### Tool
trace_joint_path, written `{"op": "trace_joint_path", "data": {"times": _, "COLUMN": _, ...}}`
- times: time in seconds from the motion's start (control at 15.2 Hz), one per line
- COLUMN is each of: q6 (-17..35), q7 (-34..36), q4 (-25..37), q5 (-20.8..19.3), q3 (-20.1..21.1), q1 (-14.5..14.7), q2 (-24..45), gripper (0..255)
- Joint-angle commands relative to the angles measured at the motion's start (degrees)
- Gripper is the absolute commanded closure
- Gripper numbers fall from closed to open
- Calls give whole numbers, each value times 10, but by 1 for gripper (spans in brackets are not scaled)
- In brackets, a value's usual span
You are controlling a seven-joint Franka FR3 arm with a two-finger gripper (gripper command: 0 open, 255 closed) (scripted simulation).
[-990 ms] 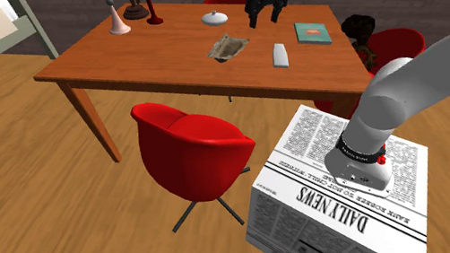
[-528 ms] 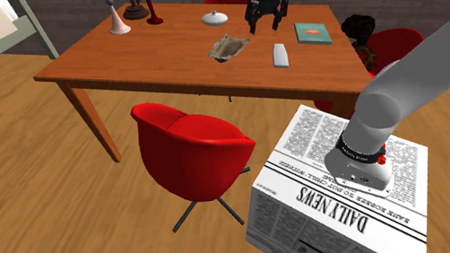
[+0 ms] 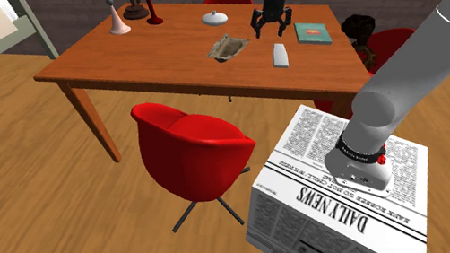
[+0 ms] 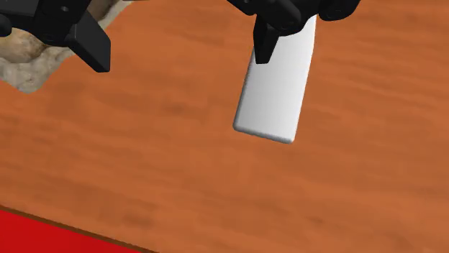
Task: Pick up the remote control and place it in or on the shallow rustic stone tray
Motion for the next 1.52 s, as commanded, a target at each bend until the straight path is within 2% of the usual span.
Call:
{"op": "trace_joint_path", "data": {"times": 0.0, "q6": 19, "q7": 14, "q4": 4, "q5": 0, "q3": -9, "q1": -10, "q2": 27, "gripper": 0}}
{"op": "trace_joint_path", "data": {"times": 0.59, "q6": 80, "q7": 56, "q4": 45, "q5": 12, "q3": -58, "q1": -59, "q2": 151, "gripper": 0}}
{"op": "trace_joint_path", "data": {"times": 1.12, "q6": 137, "q7": 48, "q4": 24, "q5": 25, "q3": -58, "q1": -62, "q2": 188, "gripper": 0}}
{"op": "trace_joint_path", "data": {"times": 1.45, "q6": 137, "q7": 48, "q4": 24, "q5": 25, "q3": -58, "q1": -62, "q2": 188, "gripper": 0}}
